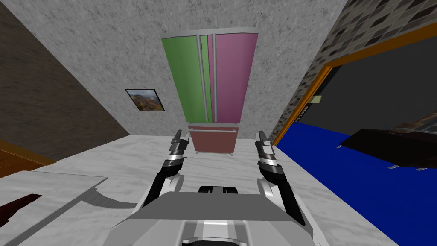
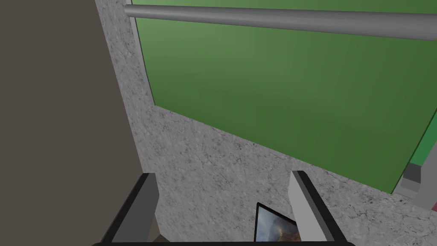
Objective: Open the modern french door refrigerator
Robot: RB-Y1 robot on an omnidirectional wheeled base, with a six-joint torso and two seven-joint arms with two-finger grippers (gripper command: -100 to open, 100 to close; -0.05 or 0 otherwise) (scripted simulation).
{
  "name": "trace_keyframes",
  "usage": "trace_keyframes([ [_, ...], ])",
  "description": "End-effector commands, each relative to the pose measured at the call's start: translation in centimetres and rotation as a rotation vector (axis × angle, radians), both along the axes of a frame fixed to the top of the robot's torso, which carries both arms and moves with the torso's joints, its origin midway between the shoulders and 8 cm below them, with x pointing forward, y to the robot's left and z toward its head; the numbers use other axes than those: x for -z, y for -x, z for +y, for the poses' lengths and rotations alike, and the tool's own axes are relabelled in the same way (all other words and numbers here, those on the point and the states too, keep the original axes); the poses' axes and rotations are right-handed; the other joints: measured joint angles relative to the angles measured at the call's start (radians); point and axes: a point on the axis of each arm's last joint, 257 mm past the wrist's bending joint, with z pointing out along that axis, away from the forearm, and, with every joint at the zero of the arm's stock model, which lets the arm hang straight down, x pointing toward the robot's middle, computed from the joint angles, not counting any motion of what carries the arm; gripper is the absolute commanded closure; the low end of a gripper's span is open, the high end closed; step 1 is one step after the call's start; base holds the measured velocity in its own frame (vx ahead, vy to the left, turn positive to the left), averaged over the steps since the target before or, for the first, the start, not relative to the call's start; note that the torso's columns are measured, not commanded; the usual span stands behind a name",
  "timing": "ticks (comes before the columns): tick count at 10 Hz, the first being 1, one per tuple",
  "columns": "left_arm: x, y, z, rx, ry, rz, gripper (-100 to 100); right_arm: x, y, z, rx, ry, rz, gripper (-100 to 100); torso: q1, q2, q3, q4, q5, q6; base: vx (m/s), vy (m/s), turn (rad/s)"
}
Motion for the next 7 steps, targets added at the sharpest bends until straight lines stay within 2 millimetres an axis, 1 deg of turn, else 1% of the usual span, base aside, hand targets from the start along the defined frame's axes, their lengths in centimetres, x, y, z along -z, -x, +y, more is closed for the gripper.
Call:
trace_keyframes([
  [1,0.0,0.0,0.0,0.0,0.0,0.0,0,0.0,0.0,0.0,0.0,0.0,0.0,0,0.0,0.074,-0.148,0.074,0.0,0.0,0.0,0.0,0.0],
  [2,0.6,-0.2,-0.2,0.015,-0.031,0.007,-100,0.0,0.0,0.0,0.0,0.0,0.0,0,0.0,0.148,-0.295,0.148,0.0,0.0,0.042,-0.003,-0.01],
  [3,1.0,-0.3,-0.3,0.019,-0.041,0.01,-100,0.0,0.0,0.0,0.0,0.0,0.001,0,0.0,0.18,-0.365,0.18,0.0,0.0,0.062,-0.007,-0.009],
  [4,2.0,-0.5,-0.3,0.026,-0.057,0.017,-100,0.0,0.0,0.0,0.0,0.0,0.001,0,0.0,0.188,-0.385,0.19,0.0,0.0,0.113,-0.014,-0.018],
  [7,3.9,-0.9,-0.1,0.031,-0.07,0.028,-100,0.0,0.0,0.0,0.0,0.0,0.001,0,0.0,0.193,-0.39,0.194,0.0,0.0,0.13,-0.015,-0.014],
])
